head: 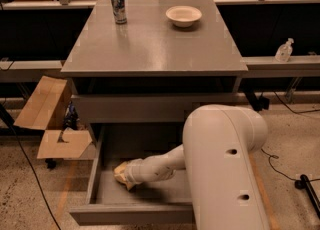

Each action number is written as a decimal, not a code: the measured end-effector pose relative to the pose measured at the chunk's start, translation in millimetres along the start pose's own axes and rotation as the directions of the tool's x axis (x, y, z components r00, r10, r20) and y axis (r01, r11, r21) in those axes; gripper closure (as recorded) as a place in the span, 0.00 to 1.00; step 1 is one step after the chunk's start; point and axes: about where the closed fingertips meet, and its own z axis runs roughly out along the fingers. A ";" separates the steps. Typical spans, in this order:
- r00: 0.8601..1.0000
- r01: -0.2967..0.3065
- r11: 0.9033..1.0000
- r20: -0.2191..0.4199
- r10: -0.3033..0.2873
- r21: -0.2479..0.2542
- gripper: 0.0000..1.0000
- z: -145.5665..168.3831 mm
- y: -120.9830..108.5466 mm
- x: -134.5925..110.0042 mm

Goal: Pick sponge from middle drawer and place on counter

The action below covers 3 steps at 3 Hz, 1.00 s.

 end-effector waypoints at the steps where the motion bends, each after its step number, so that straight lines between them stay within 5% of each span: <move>1: 1.000 -0.006 1.000 0.021 0.006 -0.027 1.00 -22.9 0.5 -12.9; 3: 0.994 0.045 0.989 0.103 -0.031 -0.141 1.00 -101.6 -3.2 -67.0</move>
Offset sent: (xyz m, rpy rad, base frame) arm -0.0086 -0.0397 0.1322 0.1728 0.0718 0.1466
